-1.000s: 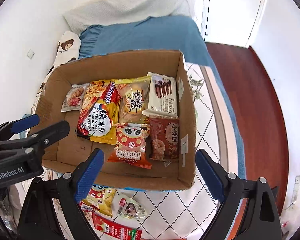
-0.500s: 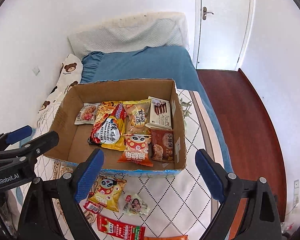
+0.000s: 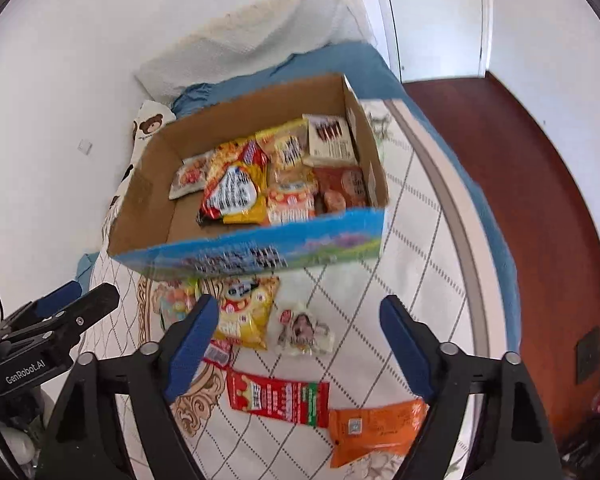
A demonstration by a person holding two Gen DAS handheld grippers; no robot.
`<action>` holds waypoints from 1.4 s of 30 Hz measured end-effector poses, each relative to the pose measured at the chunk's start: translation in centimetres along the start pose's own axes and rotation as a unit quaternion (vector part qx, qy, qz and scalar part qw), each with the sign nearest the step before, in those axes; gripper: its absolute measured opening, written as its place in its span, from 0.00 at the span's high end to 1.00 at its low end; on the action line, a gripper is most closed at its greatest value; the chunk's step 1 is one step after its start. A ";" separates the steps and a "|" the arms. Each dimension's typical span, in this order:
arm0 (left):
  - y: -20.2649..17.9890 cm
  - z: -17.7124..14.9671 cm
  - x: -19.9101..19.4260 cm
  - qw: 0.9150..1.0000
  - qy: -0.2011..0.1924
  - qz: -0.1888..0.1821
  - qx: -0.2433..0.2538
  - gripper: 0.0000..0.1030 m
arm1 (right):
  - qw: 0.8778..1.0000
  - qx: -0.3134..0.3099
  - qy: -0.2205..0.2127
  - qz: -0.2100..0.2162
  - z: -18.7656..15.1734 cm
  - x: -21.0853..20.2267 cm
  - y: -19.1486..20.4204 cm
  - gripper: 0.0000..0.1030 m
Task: Organize snacks
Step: 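Move both tools back over the remaining snacks on the bed, then grasp the red spicy strip pack with left tool while right tool grasps orange pack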
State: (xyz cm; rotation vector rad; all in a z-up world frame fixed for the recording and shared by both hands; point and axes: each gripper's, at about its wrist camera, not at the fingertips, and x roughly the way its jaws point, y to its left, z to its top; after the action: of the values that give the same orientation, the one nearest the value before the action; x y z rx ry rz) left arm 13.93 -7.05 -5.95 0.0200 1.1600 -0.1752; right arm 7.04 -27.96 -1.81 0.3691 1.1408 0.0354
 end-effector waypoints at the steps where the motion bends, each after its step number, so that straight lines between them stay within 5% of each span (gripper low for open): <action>1: 0.3 -1.1 1.3 1.000 0.028 -0.003 -0.008 0.09 | 0.999 0.027 0.018 0.014 -1.4 1.0 -1.2 0.33; 5: 0.7 -5.3 6.0 0.986 0.139 -0.066 -0.060 0.09 | 0.991 0.120 0.053 0.039 -6.4 3.4 -5.2 0.35; 10: 0.3 -9.0 11.3 0.939 0.252 -0.149 -0.180 0.11 | 0.962 0.256 0.077 0.058 -12.4 4.8 -10.3 0.34; 14: -1.1 -9.8 15.1 0.898 0.308 -0.183 -0.256 0.11 | 0.958 0.268 0.090 0.035 -14.9 5.6 -11.4 0.34; 17: -1.6 -9.5 17.0 0.883 0.313 -0.178 -0.301 0.11 | 0.955 0.280 0.090 0.028 -15.6 5.9 -11.9 0.34; 20: -2.5 -9.3 17.8 0.888 0.308 -0.151 -0.305 0.11 | 0.958 0.275 0.078 0.011 -15.4 5.9 -11.9 0.34; 23: -3.8 -9.4 17.6 0.905 0.298 -0.126 -0.276 0.19 | 0.958 0.276 0.078 0.009 -14.8 6.1 -11.9 0.34; 26: -5.4 -9.6 16.9 0.929 0.288 -0.106 -0.204 0.35 | 0.957 0.278 0.078 0.015 -14.7 5.9 -11.7 0.34; 30: -8.5 -10.6 15.5 0.964 0.258 -0.037 -0.042 0.37 | 0.952 0.296 0.076 0.016 -15.3 5.5 -11.8 0.34; 32: -8.9 -11.3 15.3 0.962 0.271 -0.030 -0.033 0.37 | 0.947 0.311 0.077 0.016 -15.8 5.5 -12.1 0.34; 34: -7.8 -12.0 15.6 0.939 0.310 -0.092 -0.120 0.37 | 0.944 0.320 0.076 0.015 -15.9 5.7 -12.3 0.34; 38: -5.6 -13.5 16.5 0.859 0.357 -0.196 -0.311 0.36 | 0.946 0.314 0.073 0.008 -15.6 5.9 -12.3 0.34; 42: -5.2 -13.8 17.7 0.831 0.361 -0.195 -0.375 0.36 | 0.953 0.293 0.077 -0.007 -15.4 6.3 -11.9 0.34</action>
State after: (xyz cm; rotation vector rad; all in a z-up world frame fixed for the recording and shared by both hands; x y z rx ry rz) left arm 7.47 -12.93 -27.28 -0.9301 1.9209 -0.0553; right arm -5.95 -33.64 -16.57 0.8987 1.2976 -0.2993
